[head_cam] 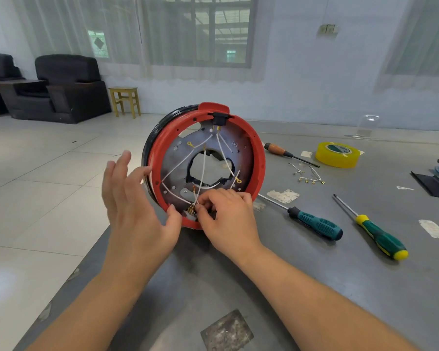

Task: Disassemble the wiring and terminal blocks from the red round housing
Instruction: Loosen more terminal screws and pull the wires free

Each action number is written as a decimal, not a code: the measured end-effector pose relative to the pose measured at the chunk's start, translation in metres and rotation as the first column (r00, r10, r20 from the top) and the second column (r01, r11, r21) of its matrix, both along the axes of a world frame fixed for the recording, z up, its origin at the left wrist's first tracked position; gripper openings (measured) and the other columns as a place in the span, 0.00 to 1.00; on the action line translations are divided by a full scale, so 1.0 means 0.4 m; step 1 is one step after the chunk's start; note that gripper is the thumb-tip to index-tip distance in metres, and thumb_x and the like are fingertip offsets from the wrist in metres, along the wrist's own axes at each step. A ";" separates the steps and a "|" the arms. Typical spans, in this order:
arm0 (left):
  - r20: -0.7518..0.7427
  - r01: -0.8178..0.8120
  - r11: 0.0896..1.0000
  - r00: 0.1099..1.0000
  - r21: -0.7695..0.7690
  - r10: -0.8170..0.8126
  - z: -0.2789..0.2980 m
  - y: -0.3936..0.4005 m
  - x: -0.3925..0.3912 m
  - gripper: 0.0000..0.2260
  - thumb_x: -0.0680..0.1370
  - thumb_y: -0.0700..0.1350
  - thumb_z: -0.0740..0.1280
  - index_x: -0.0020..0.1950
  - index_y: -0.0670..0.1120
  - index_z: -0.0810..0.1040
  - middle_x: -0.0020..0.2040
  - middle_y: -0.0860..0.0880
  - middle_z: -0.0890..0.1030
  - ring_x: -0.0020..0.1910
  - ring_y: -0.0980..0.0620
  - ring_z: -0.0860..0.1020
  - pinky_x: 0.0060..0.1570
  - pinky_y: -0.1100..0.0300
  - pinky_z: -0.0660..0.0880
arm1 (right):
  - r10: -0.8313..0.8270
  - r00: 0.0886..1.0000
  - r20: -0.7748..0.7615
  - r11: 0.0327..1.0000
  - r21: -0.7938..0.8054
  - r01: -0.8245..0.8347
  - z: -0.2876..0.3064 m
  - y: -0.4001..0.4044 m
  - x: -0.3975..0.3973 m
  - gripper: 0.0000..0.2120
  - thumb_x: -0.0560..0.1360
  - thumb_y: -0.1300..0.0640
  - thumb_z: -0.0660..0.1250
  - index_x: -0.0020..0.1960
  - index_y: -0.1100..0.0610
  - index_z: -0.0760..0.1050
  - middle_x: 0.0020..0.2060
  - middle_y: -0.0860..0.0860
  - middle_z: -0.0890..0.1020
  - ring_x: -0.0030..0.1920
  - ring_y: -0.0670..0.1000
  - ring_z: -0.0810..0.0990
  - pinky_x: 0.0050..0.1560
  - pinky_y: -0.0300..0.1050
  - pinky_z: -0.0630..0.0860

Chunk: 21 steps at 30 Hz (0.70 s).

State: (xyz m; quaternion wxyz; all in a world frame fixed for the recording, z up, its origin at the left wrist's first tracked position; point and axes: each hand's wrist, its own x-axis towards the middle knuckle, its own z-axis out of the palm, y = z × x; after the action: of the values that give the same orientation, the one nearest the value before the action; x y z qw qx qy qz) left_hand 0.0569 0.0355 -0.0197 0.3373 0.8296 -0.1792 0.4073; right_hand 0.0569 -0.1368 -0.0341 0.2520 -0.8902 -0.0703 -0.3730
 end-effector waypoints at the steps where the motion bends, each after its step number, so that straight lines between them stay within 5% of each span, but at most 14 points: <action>1: 0.024 0.001 1.000 1.000 0.021 -0.002 0.005 0.003 -0.001 0.38 0.69 0.38 0.79 0.73 0.44 0.63 0.82 0.41 0.58 0.84 0.40 0.50 0.82 0.53 0.50 | 0.010 1.000 0.001 1.000 0.022 -0.010 -0.001 -0.004 0.002 0.02 0.75 0.49 0.68 0.45 0.46 0.78 0.37 0.42 0.79 0.43 0.44 0.76 0.53 0.47 0.66; 12: 0.149 -0.070 0.862 0.989 0.501 -0.006 0.001 -0.019 -0.014 0.17 0.70 0.45 0.79 0.55 0.45 0.79 0.82 0.40 0.63 0.85 0.37 0.47 0.81 0.35 0.42 | 0.006 1.000 -0.004 1.000 -0.017 -0.006 -0.001 -0.012 0.007 0.01 0.74 0.54 0.71 0.45 0.49 0.79 0.39 0.43 0.81 0.42 0.47 0.78 0.47 0.46 0.68; 16: 0.098 -0.094 0.742 0.994 0.663 0.037 -0.010 -0.021 -0.005 0.25 0.64 0.50 0.83 0.58 0.44 0.83 0.70 0.44 0.79 0.84 0.41 0.57 0.80 0.31 0.41 | 0.025 1.000 -0.006 1.000 0.003 -0.025 0.005 -0.016 0.004 0.02 0.74 0.55 0.69 0.46 0.50 0.80 0.39 0.44 0.81 0.41 0.47 0.78 0.49 0.51 0.72; 21: 0.132 -0.107 0.777 0.991 0.620 0.031 -0.033 -0.019 0.018 0.11 0.74 0.42 0.77 0.55 0.47 0.84 0.53 0.48 0.85 0.68 0.43 0.79 0.80 0.30 0.47 | 0.037 0.999 -0.026 0.998 -0.056 -0.038 0.008 -0.014 -0.005 0.03 0.76 0.56 0.69 0.47 0.51 0.81 0.41 0.44 0.82 0.43 0.46 0.78 0.52 0.49 0.74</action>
State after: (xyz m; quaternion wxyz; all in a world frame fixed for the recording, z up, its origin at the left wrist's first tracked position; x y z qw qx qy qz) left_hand 0.0640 0.0278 -0.0329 0.0171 0.8756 -0.2927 0.3839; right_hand 0.0549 -0.1422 -0.0310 0.2347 -0.9000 -0.0943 -0.3549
